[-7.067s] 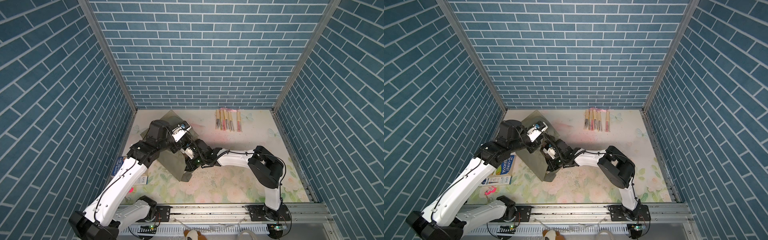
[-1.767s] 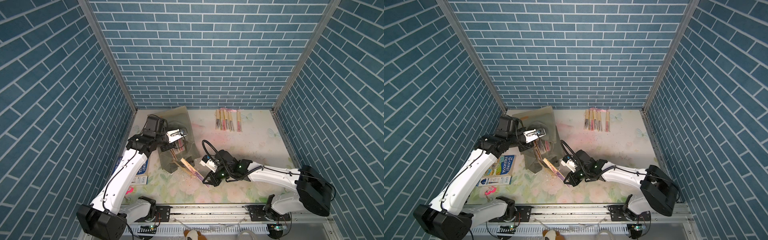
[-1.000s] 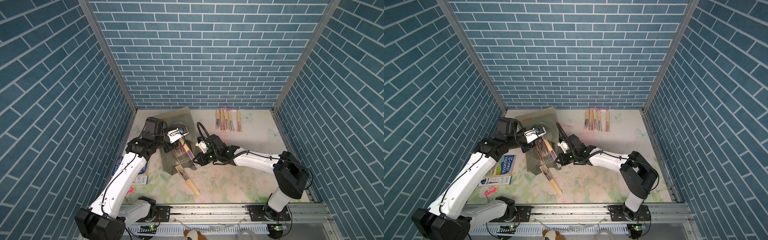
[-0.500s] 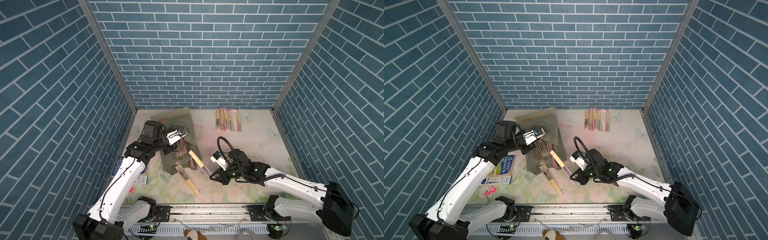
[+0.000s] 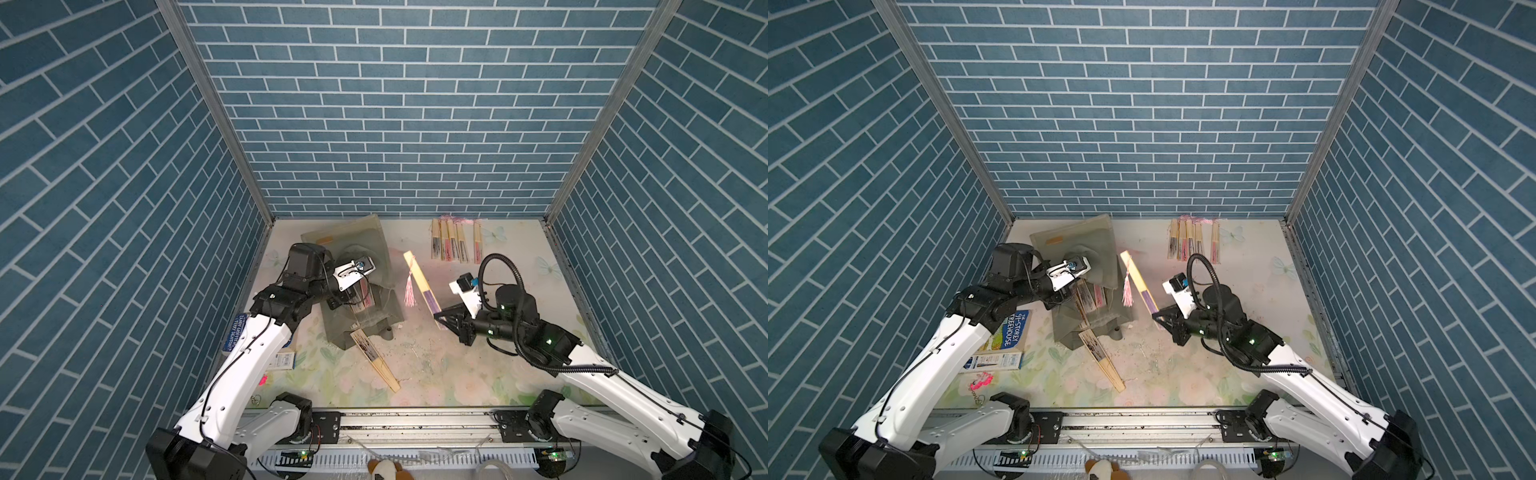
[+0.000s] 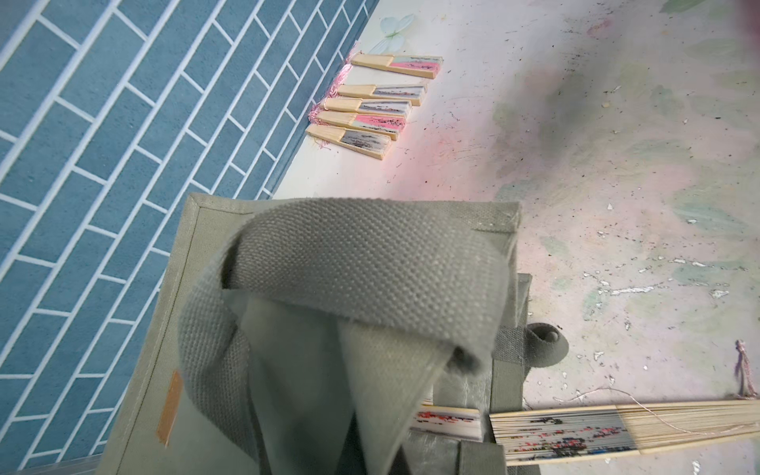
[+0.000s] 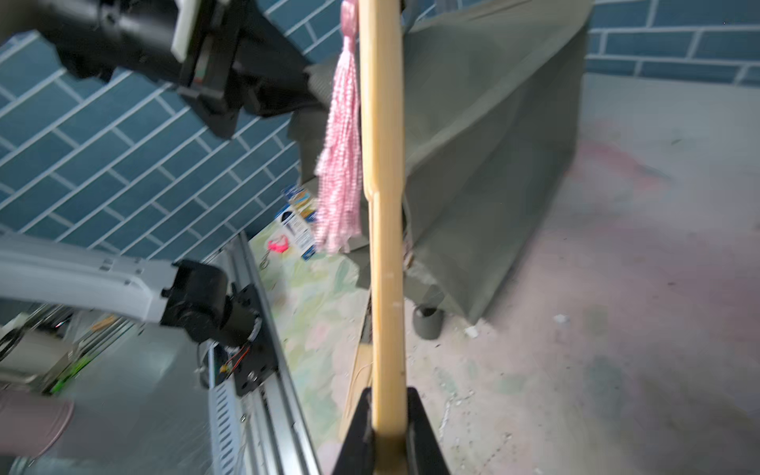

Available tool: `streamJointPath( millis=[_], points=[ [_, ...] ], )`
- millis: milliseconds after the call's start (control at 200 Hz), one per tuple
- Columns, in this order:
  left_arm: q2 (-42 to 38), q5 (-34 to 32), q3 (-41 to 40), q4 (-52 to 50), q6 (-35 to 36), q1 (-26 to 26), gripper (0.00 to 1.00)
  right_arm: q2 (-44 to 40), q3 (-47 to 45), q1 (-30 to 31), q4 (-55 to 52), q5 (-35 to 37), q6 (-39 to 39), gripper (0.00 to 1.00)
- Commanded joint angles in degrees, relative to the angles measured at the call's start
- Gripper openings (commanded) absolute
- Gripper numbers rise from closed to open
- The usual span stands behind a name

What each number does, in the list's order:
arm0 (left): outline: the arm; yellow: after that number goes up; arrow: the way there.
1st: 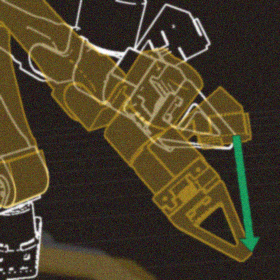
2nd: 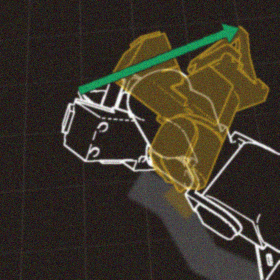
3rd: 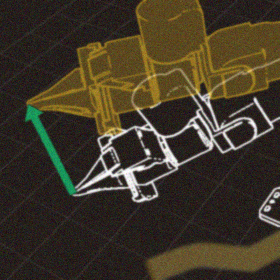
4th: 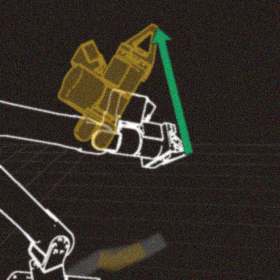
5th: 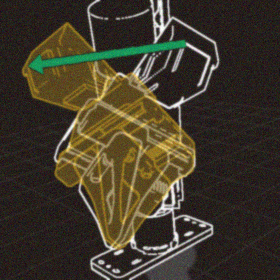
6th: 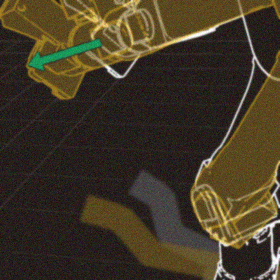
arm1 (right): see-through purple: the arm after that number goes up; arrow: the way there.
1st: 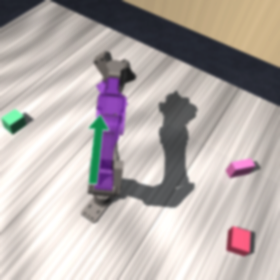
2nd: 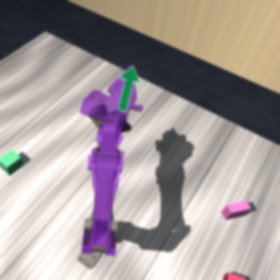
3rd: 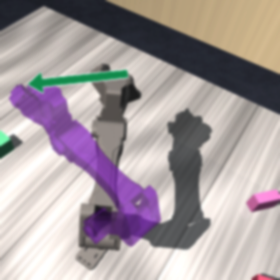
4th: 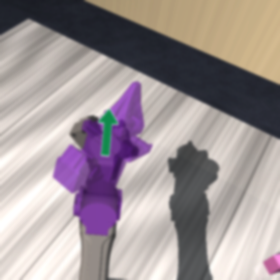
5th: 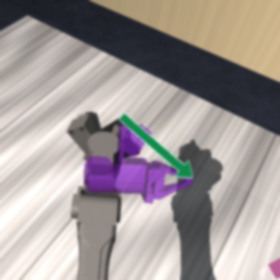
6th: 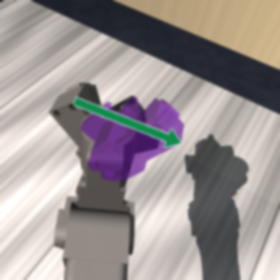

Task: Take out the folding fans from the tote bags
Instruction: Pick up the folding fan from the canvas bag, then place the folding fan at the center of the board.

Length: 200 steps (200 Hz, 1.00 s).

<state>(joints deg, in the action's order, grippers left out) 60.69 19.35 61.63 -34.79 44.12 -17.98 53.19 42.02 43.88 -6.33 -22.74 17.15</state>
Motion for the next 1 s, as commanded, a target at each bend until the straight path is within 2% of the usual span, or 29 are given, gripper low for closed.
streamJointPath(
  millis=[0,130,355,515,635,815,995],
  points=[
    [-0.88,0.24,-0.7,1.74,-0.76,-0.16,0.0,4.95,4.7,-5.01,1.75,2.35,-1.95,0.0],
    [-1.25,0.25,-0.99,1.96,-0.71,-0.18,0.0,13.08,10.51,-12.33,2.08,-1.38,-0.72,0.0],
    [-1.98,0.36,-1.5,1.99,-0.36,-0.18,0.0,31.06,20.1,-28.39,4.76,-9.67,6.44,0.0],
    [-2.61,0.55,-1.98,2.52,-0.44,-0.19,0.0,45.04,29.56,-36.49,-0.46,-11.44,5.09,0.0],
    [-2.9,0.25,-2.56,3.06,-0.28,-0.13,0.0,53.54,35.31,-42.75,-0.42,-15.8,6.74,0.0],
    [-2.91,0.33,-2.72,3.17,-0.18,-0.15,0.0,64.9,45.8,-49.03,-7.34,-18.45,5.19,0.0],
    [-2.93,0.25,-2.83,3.06,-0.11,-0.13,0.0,75.34,57.85,-50.91,-19.4,-17.74,0.98,0.0]
  ],
)
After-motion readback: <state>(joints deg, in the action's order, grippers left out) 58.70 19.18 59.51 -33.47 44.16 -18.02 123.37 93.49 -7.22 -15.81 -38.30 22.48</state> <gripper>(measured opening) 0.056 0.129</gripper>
